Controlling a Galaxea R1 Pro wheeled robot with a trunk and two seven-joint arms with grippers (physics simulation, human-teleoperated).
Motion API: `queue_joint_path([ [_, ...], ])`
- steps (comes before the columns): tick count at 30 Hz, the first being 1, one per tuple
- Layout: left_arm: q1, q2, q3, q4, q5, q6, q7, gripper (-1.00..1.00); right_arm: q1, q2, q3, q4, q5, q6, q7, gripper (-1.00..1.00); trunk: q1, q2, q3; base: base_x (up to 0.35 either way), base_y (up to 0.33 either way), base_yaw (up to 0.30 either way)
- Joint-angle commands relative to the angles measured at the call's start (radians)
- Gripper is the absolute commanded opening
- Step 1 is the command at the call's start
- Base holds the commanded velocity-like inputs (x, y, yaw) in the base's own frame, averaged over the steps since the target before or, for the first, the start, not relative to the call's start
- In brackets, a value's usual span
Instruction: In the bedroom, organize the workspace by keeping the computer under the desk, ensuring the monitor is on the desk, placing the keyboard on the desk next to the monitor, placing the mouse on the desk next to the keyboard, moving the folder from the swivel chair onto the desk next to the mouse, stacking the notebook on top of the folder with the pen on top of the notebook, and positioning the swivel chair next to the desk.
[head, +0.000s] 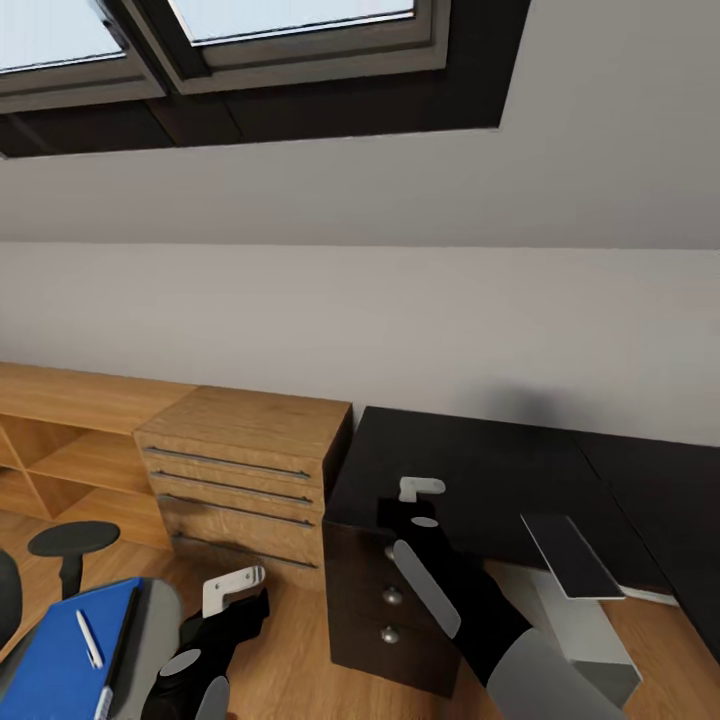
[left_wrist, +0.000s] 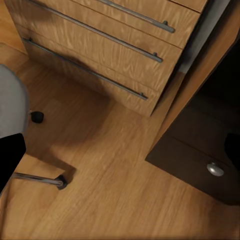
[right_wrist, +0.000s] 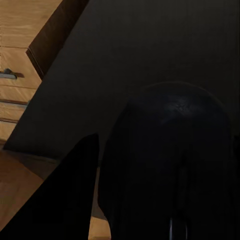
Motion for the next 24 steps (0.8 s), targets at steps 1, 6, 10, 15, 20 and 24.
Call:
queue_joint_path([
  [1, -0.001, 0.0, -0.001, -0.002, 0.011, 0.002, 0.01, 1.0, -0.001, 0.0, 0.002, -0.001, -0.007, 0.002, -0.007, -1.0, 0.0, -0.001, -0.001, -0.052, 0.03, -0.013],
  [6, -0.001, 0.0, -0.002, -0.001, 0.01, 0.002, 0.01, 1.0, -0.001, 0.0, -0.005, -0.002, -0.007, 0.002, -0.009, -1.0, 0.0, -0.001, -0.001, -0.015, 0.009, -0.004],
  [10, -0.001, 0.0, -0.003, -0.001, 0.011, 0.001, 0.01, 1.0, -0.001, -0.001, -0.007, -0.003, -0.007, 0.002, -0.01, -1.0, 0.0, -0.001, -0.001, -0.001, 0.001, 0.0],
  [15, -0.001, 0.0, -0.003, -0.001, 0.011, 0.001, 0.01, 1.0, -0.001, -0.002, -0.007, -0.002, -0.007, 0.002, -0.01, -1.0, 0.0, -0.001, -0.001, 0.0, 0.0, -0.076],
  [20, -0.001, 0.0, -0.004, -0.002, 0.011, 0.001, 0.01, 1.0, -0.001, -0.022, -0.034, -0.001, -0.013, 0.002, -0.009, -1.0, 0.0, -0.001, -0.001, 0.0, 0.0, -0.225],
  [24, -0.001, 0.0, -0.003, -0.001, 0.011, 0.001, 0.01, 1.0, -0.001, -0.032, -0.078, -0.001, -0.039, 0.002, -0.01, -1.0, 0.0, -0.001, -0.001, 0.0, 0.0, -0.255],
])
